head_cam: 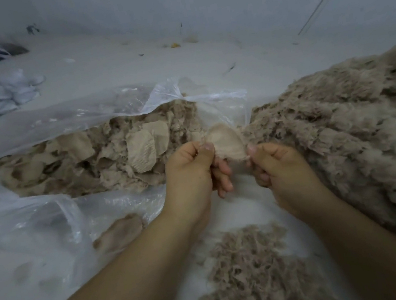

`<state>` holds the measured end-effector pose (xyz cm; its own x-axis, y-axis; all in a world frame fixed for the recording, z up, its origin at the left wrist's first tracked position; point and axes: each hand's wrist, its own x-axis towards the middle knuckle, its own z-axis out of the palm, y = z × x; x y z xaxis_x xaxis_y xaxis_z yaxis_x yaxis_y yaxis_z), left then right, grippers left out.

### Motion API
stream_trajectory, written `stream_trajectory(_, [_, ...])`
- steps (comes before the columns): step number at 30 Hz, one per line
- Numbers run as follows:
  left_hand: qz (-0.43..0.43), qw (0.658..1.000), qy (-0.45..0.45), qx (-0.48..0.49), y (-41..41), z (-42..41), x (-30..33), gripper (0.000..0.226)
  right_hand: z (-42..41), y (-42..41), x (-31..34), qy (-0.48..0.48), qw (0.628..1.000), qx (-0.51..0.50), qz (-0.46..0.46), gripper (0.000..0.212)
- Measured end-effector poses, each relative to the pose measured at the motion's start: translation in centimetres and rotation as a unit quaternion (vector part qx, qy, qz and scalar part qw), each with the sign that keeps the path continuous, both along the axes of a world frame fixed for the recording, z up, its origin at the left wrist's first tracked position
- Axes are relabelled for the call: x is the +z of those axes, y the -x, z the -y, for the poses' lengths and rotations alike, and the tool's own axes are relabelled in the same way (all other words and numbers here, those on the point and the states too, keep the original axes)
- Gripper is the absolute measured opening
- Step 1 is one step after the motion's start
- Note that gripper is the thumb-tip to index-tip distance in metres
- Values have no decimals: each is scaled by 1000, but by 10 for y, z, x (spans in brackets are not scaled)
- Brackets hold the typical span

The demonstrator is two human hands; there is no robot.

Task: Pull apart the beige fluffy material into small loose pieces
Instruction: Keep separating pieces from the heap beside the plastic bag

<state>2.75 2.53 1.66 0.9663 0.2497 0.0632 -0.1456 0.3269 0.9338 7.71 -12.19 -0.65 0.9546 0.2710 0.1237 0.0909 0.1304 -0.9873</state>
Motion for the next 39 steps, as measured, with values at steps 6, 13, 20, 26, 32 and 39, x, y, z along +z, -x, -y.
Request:
stream_trajectory(6, [-8,999,26,17,-3,0,0,24,1,-5,-7,-1,1000,-16,-6,29])
stream_trajectory(13, [35,977,199,61,-18,-5,4,4,2,-5,-6,-70,996,-46,-36,35])
stream_trajectory(20, [9,1000,-16,-2,-15,2,-6,21,2,-4,-4,-121,989,-52,-70,31])
stream_trajectory(26, [66,856,-509,-53,-22,22,2,37,1,0,1,-145,986,-62,-62,41])
stream_trajectory(32, [46,796,-600,-68,-45,33,13,13,1,2,3,-135,986,-79,-63,44])
stream_trajectory(39, [-7,906,-423,-19,-63,36,10,22,-1,0,3,-182,977,-76,-79,30])
